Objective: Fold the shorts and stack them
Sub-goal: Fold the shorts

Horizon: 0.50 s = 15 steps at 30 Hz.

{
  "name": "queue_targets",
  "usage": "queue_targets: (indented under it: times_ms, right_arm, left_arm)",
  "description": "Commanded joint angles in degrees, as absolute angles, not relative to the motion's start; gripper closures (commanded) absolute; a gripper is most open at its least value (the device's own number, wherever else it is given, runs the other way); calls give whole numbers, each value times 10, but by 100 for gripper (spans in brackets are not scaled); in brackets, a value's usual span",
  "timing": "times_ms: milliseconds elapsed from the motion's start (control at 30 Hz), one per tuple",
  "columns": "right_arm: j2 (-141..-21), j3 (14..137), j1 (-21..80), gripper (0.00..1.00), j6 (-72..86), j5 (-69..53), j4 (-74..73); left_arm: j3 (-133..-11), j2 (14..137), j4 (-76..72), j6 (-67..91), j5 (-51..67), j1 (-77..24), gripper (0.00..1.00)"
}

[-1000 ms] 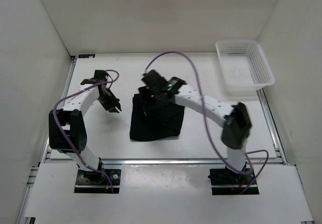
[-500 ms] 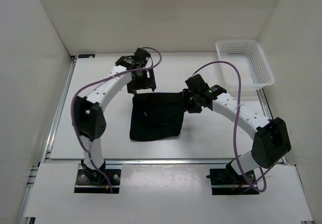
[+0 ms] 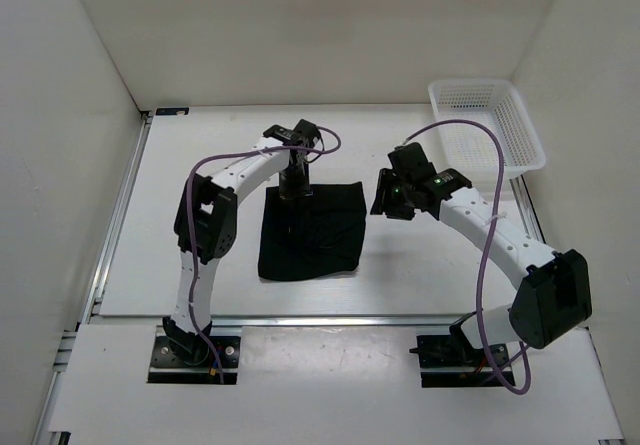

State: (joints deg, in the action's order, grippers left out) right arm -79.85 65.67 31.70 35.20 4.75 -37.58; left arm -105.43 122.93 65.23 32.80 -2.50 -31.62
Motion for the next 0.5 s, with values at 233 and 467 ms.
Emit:
queue_targets:
  times_ms: [233,467]
  right_arm:
    - [-803,663,317,50,324,40,-378]
    - [-910,737,387,51,287,-33,-351]
  left_arm:
    - [-944,1054,639,309,44,-270,90]
    - [-847,1020,611,282,73,-236,90]
